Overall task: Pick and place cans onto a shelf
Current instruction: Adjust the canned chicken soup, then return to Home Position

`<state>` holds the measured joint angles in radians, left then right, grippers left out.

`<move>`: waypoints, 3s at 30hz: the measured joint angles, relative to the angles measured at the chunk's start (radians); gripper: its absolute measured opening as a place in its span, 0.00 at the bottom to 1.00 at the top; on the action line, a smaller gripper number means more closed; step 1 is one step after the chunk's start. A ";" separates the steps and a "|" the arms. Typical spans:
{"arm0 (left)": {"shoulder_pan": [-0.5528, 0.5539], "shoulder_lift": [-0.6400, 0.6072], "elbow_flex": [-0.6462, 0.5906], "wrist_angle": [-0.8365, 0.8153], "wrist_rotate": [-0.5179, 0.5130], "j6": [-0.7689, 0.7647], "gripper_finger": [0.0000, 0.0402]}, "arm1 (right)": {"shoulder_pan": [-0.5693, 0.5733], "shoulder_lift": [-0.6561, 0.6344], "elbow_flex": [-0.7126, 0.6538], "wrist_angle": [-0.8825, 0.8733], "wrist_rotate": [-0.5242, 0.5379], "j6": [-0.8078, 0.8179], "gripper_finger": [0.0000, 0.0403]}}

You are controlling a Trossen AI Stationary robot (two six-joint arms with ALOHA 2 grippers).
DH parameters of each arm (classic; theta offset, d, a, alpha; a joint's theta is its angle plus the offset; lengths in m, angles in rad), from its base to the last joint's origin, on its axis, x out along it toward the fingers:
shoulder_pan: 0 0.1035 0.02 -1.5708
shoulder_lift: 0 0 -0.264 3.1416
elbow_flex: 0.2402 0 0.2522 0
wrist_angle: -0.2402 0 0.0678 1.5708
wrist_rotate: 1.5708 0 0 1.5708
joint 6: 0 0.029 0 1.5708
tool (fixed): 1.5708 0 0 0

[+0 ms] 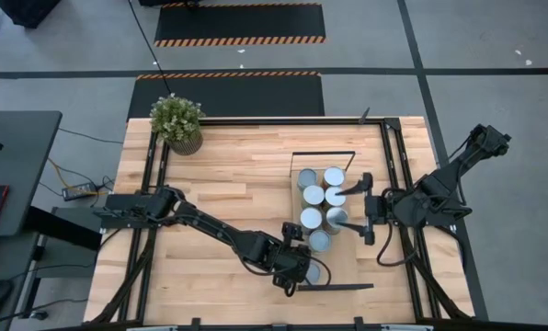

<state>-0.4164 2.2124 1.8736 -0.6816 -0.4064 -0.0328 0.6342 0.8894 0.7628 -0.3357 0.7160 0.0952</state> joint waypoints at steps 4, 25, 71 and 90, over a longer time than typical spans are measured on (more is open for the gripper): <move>0.000 -0.020 0.000 -0.046 -0.002 0.000 0.98 | 0.001 0.062 0.000 -0.028 -0.064 0.005 0.93; 0.006 -0.141 0.001 -0.235 -0.075 -0.076 0.98 | 0.117 0.324 0.000 -0.026 0.000 -0.371 0.93; -0.036 -0.203 -0.085 -0.172 -0.087 -0.086 0.98 | 0.387 0.234 -0.078 0.050 0.418 -0.262 0.93; -0.012 -0.638 -0.605 0.302 -0.178 -0.058 0.98 | 0.368 -0.148 -0.301 0.211 0.267 -0.074 0.93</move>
<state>-0.4284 1.5748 1.2683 -0.3794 -0.5842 -0.0909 1.0022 0.7415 0.4621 -0.1243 0.9831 0.0207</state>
